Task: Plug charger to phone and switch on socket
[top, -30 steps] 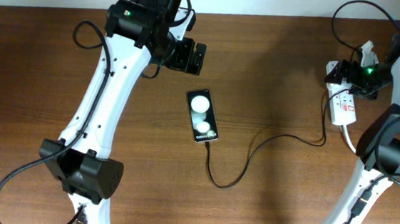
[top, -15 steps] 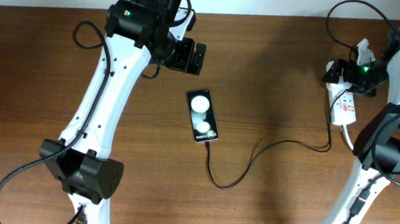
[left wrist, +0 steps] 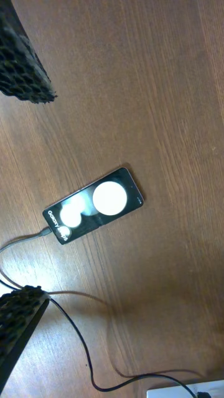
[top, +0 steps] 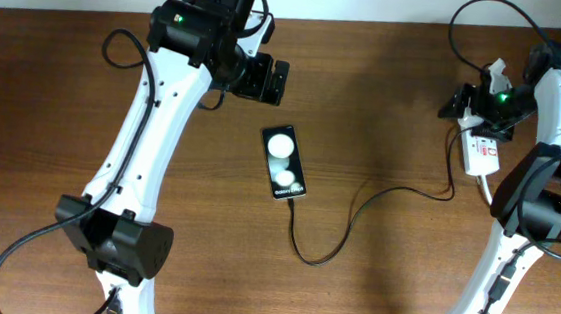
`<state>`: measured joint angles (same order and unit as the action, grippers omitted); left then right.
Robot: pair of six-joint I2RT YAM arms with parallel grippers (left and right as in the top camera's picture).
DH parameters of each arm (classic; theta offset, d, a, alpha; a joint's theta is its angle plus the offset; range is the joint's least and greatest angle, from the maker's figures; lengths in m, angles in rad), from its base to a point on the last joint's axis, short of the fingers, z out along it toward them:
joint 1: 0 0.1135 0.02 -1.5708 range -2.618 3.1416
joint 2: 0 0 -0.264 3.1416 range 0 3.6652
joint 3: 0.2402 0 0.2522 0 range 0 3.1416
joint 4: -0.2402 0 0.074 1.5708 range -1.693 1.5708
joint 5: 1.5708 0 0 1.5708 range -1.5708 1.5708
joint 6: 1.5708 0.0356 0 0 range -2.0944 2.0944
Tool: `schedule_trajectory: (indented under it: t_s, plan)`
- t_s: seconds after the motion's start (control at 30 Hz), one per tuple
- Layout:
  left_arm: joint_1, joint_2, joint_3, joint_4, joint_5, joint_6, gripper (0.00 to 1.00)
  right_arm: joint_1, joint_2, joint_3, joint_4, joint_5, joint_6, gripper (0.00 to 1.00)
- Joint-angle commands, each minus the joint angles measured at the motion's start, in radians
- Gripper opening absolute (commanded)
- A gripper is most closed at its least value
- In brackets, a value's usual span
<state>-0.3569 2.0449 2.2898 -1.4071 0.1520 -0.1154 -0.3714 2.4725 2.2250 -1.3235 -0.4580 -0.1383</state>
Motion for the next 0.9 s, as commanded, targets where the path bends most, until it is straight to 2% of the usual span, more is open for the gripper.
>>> schedule_trajectory:
  t_s: [0.0,0.07,0.37,0.87]
  plan:
    - [-0.002,-0.007,0.005,-0.001,-0.003,0.016,0.99,-0.014,-0.001,-0.014,-0.006,0.095,0.026,0.99]
    - [-0.001,-0.007,0.005,-0.001,-0.003,0.016,0.99,-0.016,-0.079,-0.013,-0.016,0.181,0.073,0.99]
    - [-0.002,-0.007,0.005,-0.001,-0.003,0.016,0.99,-0.015,-0.550,-0.014,-0.143,0.182,0.076,0.99]
    - [-0.002,-0.007,0.005,-0.001,-0.003,0.016,0.99,-0.015,-0.552,-0.014,-0.143,0.182,0.076,0.99]
